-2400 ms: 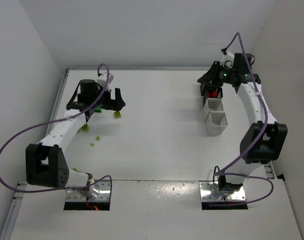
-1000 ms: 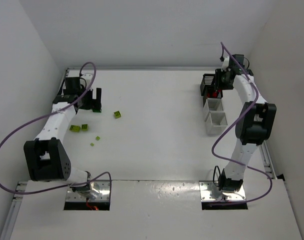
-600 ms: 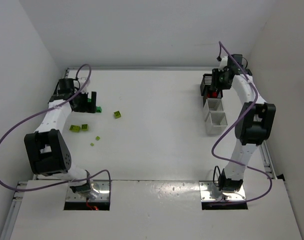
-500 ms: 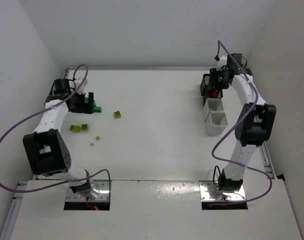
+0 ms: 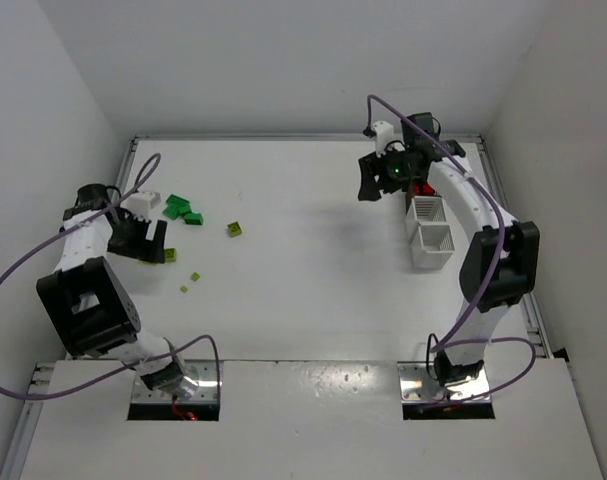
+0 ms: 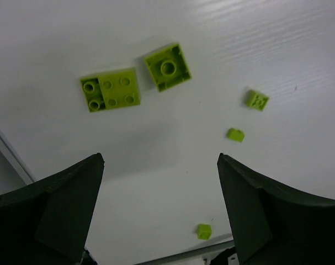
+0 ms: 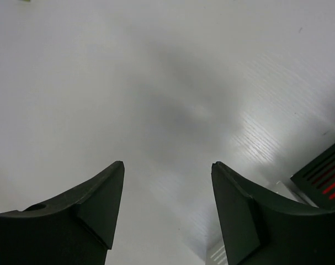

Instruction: Sort the legos into containers by color

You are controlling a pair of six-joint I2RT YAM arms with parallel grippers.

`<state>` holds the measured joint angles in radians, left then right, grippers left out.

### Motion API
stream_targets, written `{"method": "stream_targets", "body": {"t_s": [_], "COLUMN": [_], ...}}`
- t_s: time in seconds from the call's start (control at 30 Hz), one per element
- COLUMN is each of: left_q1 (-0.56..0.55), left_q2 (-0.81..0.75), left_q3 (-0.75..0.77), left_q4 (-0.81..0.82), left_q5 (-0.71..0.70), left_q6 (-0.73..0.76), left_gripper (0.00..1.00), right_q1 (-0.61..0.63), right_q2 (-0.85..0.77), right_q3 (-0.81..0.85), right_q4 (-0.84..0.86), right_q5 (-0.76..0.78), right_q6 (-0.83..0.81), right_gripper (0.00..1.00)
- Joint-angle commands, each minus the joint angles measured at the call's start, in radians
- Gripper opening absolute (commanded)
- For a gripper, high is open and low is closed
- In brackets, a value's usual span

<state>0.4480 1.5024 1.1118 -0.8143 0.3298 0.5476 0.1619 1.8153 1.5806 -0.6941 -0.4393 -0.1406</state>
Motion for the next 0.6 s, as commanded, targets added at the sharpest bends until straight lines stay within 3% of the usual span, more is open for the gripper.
{"method": "stream_targets", "body": {"t_s": [0.0, 0.23, 0.57], "left_q1": [0.058, 0.09, 0.067], "left_q2": [0.024, 0.156, 0.308], "left_q3": [-0.029, 0.055, 0.105], "left_q4": [-0.02, 0.006, 0.052], "left_q5": [-0.061, -0.143, -0.109], "left_q6": [0.11, 0.087, 0.018], "left_gripper": [0.9, 0.86, 0.82], "right_q1": [0.022, 0.057, 0.076], "right_q2": [0.024, 0.072, 0.072], "right_q3": [0.041, 0.111, 0.111], "right_q4": [-0.013, -0.035, -0.025], "right_q5": [-0.013, -0.013, 0.007], "right_q6": [-0.063, -0.053, -0.042], "right_gripper": [0.65, 0.65, 0.67]}}
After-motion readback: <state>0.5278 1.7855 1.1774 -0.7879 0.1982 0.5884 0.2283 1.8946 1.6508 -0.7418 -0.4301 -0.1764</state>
